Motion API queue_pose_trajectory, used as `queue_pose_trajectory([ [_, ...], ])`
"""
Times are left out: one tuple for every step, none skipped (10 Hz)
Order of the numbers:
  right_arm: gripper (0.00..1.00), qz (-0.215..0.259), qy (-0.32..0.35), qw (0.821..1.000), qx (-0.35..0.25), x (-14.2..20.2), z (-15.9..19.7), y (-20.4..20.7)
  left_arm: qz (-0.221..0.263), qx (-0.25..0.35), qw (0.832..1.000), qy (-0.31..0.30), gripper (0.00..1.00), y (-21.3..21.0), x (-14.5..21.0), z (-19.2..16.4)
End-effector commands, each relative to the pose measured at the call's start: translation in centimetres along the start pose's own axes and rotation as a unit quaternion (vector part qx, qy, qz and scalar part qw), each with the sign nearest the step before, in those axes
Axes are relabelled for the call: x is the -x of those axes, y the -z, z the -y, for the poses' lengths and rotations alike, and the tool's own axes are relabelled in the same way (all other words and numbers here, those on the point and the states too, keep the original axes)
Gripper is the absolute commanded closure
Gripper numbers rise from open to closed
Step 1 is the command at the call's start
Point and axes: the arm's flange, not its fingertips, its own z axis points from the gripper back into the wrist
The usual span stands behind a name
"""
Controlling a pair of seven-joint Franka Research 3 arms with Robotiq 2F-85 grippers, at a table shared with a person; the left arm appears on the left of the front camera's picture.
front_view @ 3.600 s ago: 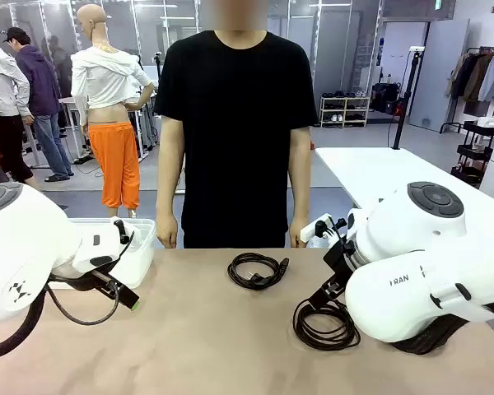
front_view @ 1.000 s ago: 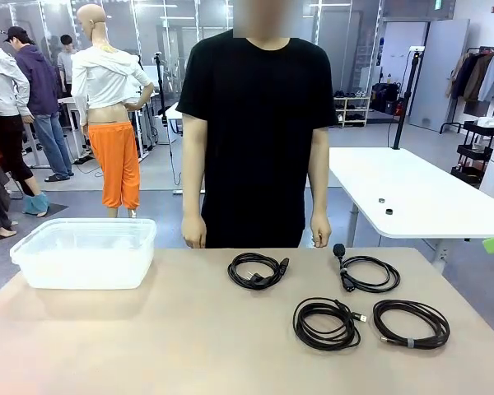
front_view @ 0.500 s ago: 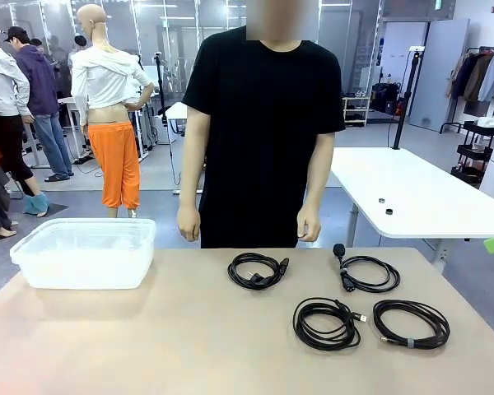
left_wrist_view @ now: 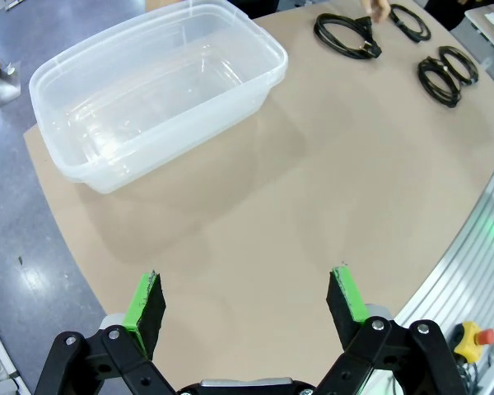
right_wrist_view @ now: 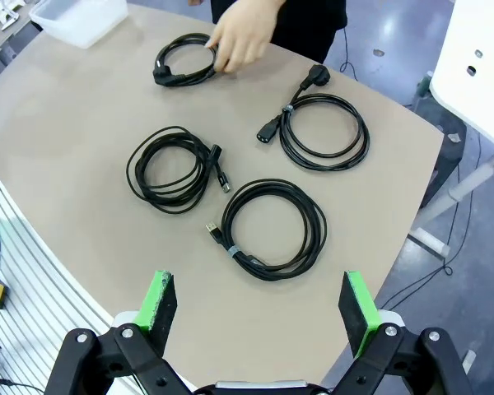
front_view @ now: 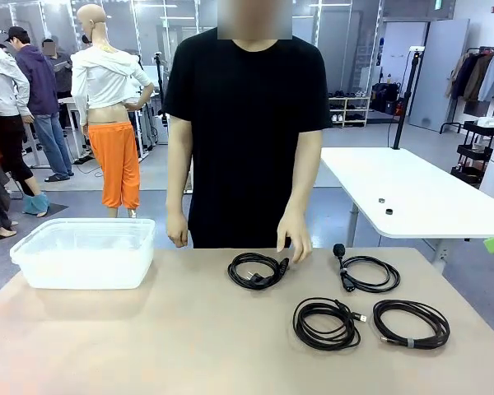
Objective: Organize and store the cables.
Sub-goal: Place the Power Cable into the Organizing box.
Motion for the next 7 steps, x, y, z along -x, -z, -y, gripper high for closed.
queue_pose_trajectory([
  [0.00, 0.002, -0.006, 1.000, -0.001, 0.11, 0.06, -0.13, 0.002, 0.005, 1.000, 0.005, 0.00, 0.01, 0.03, -0.09],
  [0.00, 0.002, -0.006, 1.000, -0.001, 0.11, 0.06, -0.13, 0.002, 0.005, 1.000, 0.005, 0.00, 0.01, 0.03, -0.09],
  [0.00, 0.002, -0.006, 1.000, -0.001, 0.11, 0.06, -0.13, 0.002, 0.005, 1.000, 0.005, 0.00, 0.01, 0.03, -0.09],
  [0.00, 0.002, -0.006, 1.000, -0.001, 0.11, 0.06, -0.13, 0.002, 0.005, 1.000, 0.005, 0.00, 0.01, 0.03, -0.09],
  [0.00, 0.002, -0.006, 1.000, -0.001, 0.11, 0.06, -0.13, 0.002, 0.005, 1.000, 0.005, 0.00, 0.01, 0.03, -0.09],
  [0.00, 0.002, -0.006, 1.000, -0.001, 0.11, 0.06, -0.13, 0.002, 0.005, 1.000, 0.005, 0.00, 0.01, 0.03, -0.09],
  [0.00, 0.002, -0.006, 1.000, -0.001, 0.11, 0.06, -0.13, 0.002, 0.005, 1.000, 0.005, 0.00, 0.01, 0.03, -0.09],
])
